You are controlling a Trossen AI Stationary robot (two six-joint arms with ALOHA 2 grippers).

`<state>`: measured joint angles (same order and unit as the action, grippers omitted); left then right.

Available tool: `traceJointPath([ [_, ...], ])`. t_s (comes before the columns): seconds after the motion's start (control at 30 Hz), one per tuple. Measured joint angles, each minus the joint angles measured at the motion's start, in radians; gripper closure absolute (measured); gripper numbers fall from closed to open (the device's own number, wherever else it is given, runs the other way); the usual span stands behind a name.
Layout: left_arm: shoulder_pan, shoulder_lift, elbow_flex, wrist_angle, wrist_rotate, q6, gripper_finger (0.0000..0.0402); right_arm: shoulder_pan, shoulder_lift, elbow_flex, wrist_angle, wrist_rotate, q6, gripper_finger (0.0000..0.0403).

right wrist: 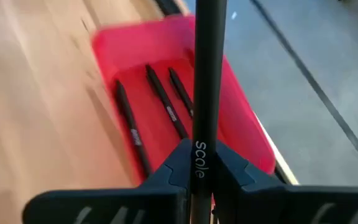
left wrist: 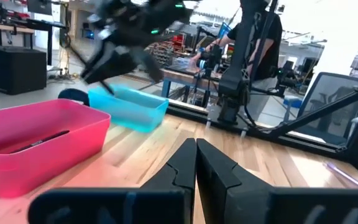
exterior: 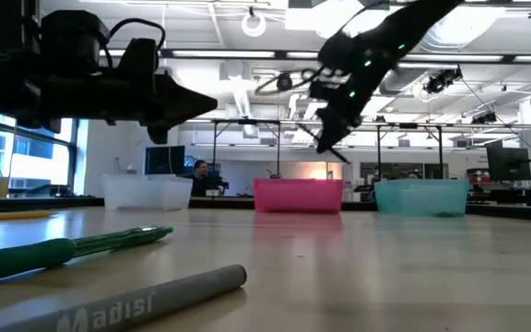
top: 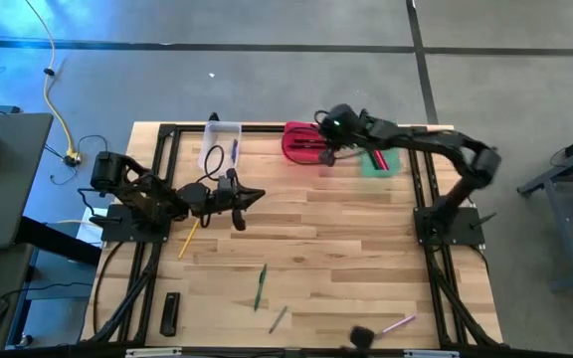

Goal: Sort crayons/erasers/pens/pencils in bins
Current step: Put the black pen into the red bin

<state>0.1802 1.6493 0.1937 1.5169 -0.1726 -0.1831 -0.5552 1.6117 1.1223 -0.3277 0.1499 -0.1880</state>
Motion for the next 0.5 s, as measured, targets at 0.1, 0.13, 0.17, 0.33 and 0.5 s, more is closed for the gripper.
traceJointPath([
  [0.1,0.0,0.0,-0.005,0.0,0.0,0.002,0.0401,-0.024,0.127,0.113,-0.041,-0.024,-0.111,0.0382],
  [0.13,0.0,0.0,-0.005,0.0,0.0,0.002,0.0401,-0.031,0.167,0.151,-0.06,-0.03,-0.145,0.0382],
  [0.17,0.0,0.0,-0.005,0.0,0.0,0.002,0.0401,-0.038,0.203,0.185,-0.079,-0.036,-0.173,0.0382],
  [0.33,0.0,0.0,-0.005,-0.002,0.002,0.015,0.0401,-0.067,0.36,0.339,-0.173,-0.109,-0.259,0.0382],
  [0.5,0.0,0.0,-0.005,-0.005,0.003,0.018,0.0401,-0.082,0.458,0.44,-0.223,-0.124,-0.304,0.0382],
])
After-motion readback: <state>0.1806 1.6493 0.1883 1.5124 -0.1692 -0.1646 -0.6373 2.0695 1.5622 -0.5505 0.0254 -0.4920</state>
